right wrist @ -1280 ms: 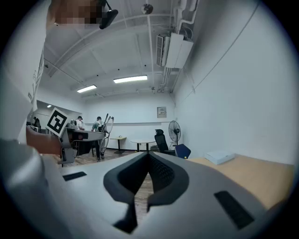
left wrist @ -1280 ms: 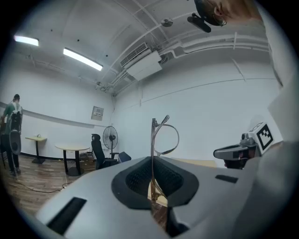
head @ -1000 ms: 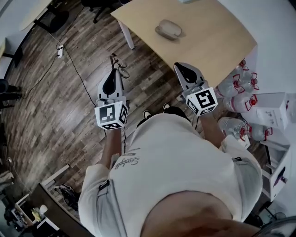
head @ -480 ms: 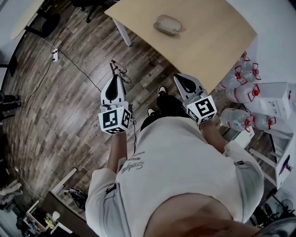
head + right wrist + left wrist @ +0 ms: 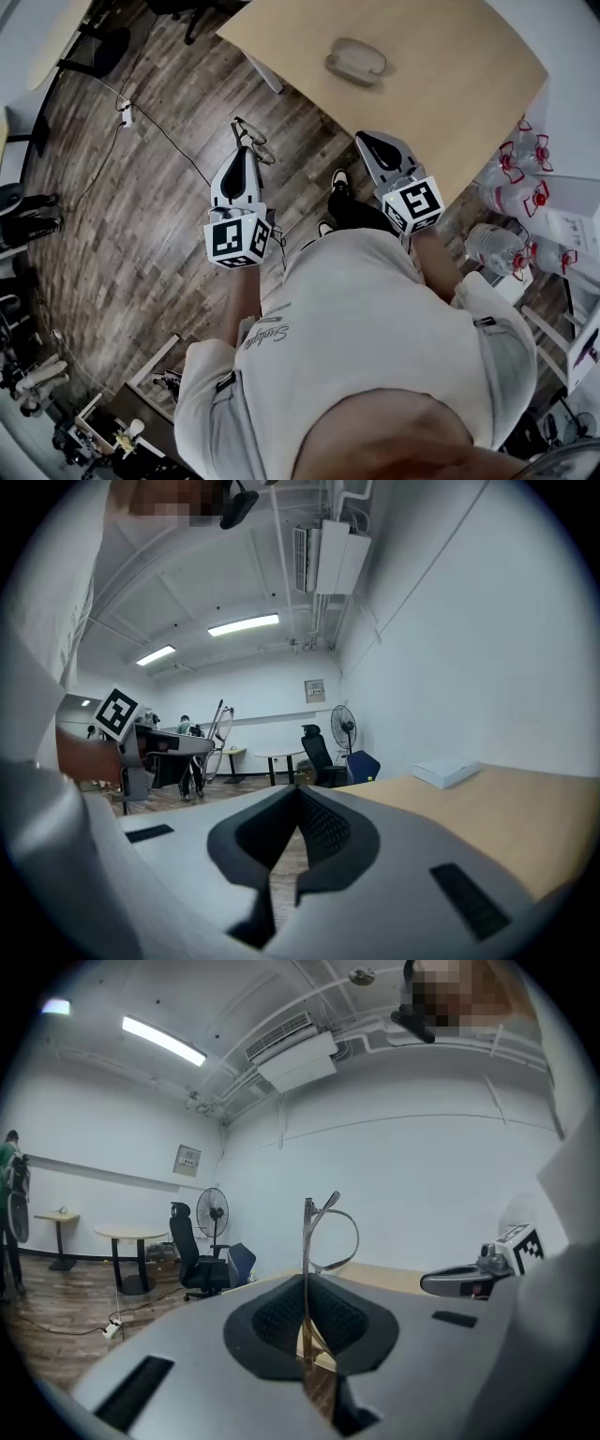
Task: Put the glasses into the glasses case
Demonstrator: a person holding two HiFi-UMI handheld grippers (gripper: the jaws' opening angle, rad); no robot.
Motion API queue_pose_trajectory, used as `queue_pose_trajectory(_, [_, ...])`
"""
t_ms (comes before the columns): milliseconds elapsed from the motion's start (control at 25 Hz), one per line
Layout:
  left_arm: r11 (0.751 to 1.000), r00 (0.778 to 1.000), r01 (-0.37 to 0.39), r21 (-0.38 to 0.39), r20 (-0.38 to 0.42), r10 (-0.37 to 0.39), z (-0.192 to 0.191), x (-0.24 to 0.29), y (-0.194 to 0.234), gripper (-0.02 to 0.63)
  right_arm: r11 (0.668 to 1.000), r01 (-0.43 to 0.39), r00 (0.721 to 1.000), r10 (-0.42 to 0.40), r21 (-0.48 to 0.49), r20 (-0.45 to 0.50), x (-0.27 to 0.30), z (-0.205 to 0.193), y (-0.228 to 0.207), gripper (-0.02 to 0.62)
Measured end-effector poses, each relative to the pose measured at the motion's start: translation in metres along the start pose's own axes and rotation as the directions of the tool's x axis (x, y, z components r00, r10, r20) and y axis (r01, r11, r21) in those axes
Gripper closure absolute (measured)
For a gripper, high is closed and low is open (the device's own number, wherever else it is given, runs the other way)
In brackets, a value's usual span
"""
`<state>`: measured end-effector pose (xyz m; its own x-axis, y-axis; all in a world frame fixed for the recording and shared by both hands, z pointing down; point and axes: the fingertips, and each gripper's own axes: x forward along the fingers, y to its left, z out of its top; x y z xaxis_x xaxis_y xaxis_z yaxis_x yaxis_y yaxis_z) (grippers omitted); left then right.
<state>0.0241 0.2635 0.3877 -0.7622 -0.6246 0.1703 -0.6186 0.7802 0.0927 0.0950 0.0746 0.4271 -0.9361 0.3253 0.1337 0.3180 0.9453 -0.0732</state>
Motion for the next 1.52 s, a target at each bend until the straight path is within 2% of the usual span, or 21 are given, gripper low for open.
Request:
queue_pose_trajectory(200, [0.997,0.999,0.044,0.07,0.016,-0.045,0.022,0.056,-0.001,0.584,1.0,-0.008,1.0,0.008,0.0,0.015,0.043,0.007,-0.04,0.598])
queue_pose_trajectory(440, [0.995,0.998,0.057,0.081,0.028,-0.059,0.035,0.109,0.003,0.584,1.0,-0.024,1.0,0.024,0.001,0.004,0.075,0.006,-0.075,0.598])
queue_pose_trajectory(640, [0.994,0.994,0.106,0.023,0.01,-0.106,0.036,0.138,0.011,0.584,1.0,-0.016,0.999,0.016,0.024,-0.034,0.097,0.001,-0.085,0.598])
queue_pose_trajectory(840, [0.988,0.988,0.154,0.017,0.007,-0.154,0.042,0.17,0.036,0.584,1.0,0.011,0.999,-0.01,0.016,-0.052,0.132,0.007,-0.091,0.598])
queue_pose_trajectory(960, [0.98,0.98,0.199,0.015,0.007,-0.199,0.045,0.191,0.056,0.584,0.998,0.054,0.997,-0.053,0.031,-0.051,0.158,0.016,-0.092,0.599])
queue_pose_trajectory(1080, [0.963,0.963,0.268,0.003,-0.005,-0.268,0.048,0.21,0.074,0.584,0.991,0.12,0.992,-0.118,0.058,-0.037,0.181,0.029,-0.09,0.598])
queue_pose_trajectory(1280, [0.921,0.922,0.388,0.026,-0.006,-0.388,0.06,0.246,0.093,0.584,0.974,0.222,0.975,-0.221,0.043,-0.03,0.218,0.046,-0.092,0.598])
queue_pose_trajectory(1520, [0.855,0.855,0.518,0.024,-0.036,-0.517,0.058,0.28,0.107,0.584,0.924,0.38,0.925,-0.378,0.055,-0.039,0.229,0.048,-0.102,0.599])
